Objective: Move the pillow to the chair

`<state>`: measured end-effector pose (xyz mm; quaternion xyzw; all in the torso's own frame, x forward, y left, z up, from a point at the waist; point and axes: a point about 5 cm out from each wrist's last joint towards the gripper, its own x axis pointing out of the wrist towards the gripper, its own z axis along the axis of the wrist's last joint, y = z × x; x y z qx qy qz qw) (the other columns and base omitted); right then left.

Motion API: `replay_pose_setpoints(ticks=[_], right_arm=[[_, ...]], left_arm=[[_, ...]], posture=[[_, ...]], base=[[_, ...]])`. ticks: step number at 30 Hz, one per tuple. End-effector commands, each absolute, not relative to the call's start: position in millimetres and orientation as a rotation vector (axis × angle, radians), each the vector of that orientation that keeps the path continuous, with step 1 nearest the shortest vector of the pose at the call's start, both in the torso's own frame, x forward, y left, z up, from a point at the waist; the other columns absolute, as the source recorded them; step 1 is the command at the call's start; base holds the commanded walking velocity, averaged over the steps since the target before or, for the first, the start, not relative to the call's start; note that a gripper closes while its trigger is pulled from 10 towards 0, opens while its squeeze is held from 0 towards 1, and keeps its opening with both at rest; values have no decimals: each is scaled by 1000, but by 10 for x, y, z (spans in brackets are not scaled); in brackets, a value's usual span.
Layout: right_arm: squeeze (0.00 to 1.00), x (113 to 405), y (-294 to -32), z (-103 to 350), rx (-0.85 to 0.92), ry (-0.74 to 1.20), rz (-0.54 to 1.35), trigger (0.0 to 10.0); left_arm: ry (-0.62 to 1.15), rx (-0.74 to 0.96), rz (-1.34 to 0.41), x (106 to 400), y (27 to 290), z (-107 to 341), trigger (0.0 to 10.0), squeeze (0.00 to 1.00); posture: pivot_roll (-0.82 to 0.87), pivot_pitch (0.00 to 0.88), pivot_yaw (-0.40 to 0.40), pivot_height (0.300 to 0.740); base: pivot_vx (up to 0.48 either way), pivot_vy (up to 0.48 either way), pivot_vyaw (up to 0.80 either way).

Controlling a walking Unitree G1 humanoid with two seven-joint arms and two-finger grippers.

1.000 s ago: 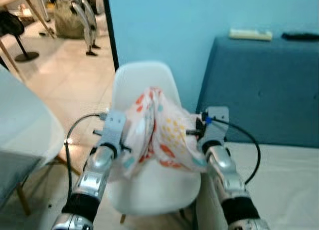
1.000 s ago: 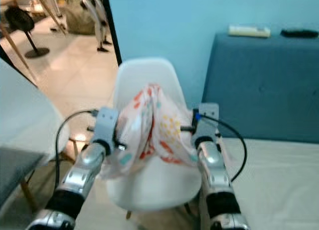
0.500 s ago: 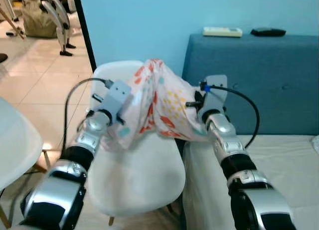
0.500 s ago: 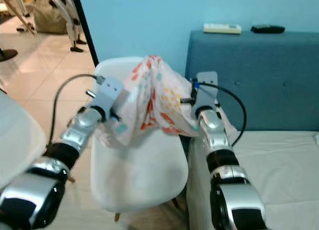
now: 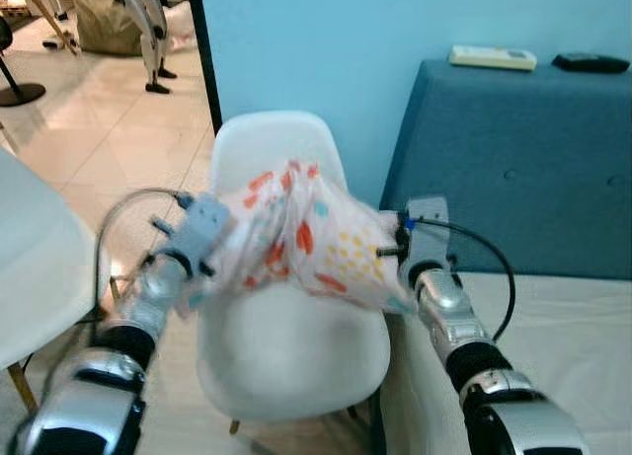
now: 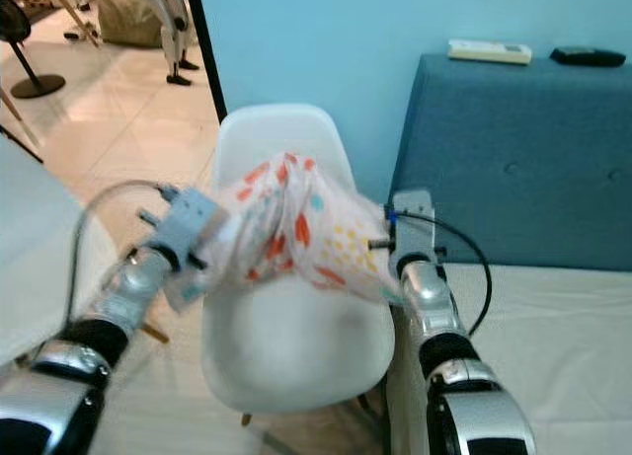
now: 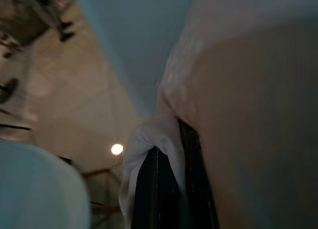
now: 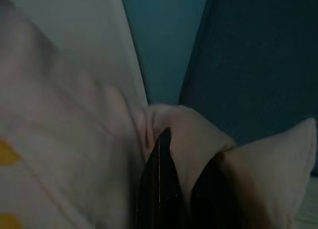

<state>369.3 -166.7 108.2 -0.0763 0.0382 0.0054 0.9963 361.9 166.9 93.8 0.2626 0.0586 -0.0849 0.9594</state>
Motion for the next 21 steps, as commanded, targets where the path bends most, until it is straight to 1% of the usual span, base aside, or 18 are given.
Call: replay_pose_setpoints(ticks=[1,9,12,14,16,18,20,21], right_arm=[[0,3709,-1584,1144,-150,25,36,10000],[0,3687,-1491,1074,-149,51,68,10000],[0,3731,-1424,1111,-157,68,112,10000],[0,3778,-1383,1208,-182,38,140,10000],[0,3831,-1396,1371,-192,-38,120,10000],[0,3857,-1441,1497,-156,-103,85,10000],[0,3845,-1479,1521,-141,-129,68,10000],[0,3804,-1494,1442,-133,-114,68,10000]], left_arm=[[52,511,-167,3645,1599,1022,10000,0],[86,516,-114,3645,1675,986,10000,0],[85,555,-99,3696,1719,1054,10000,0],[38,570,-68,3759,1743,1190,10000,0],[-23,544,-33,3821,1754,1356,10000,0],[-80,538,-8,3848,1775,1473,10000,0],[-112,524,7,3838,1809,1515,10000,0],[-108,515,9,3800,1832,1465,10000,0]], posture=[[-39,110,3,740],[-40,105,9,740],[-39,102,10,740],[-37,100,10,740],[-34,99,10,740],[-33,99,12,740],[-36,97,16,740],[-36,94,17,740]], base=[[0,0,0],[0,0,0],[0,0,0],[0,0,0],[0,0,0],[0,0,0],[0,0,0],[0,0,0]])
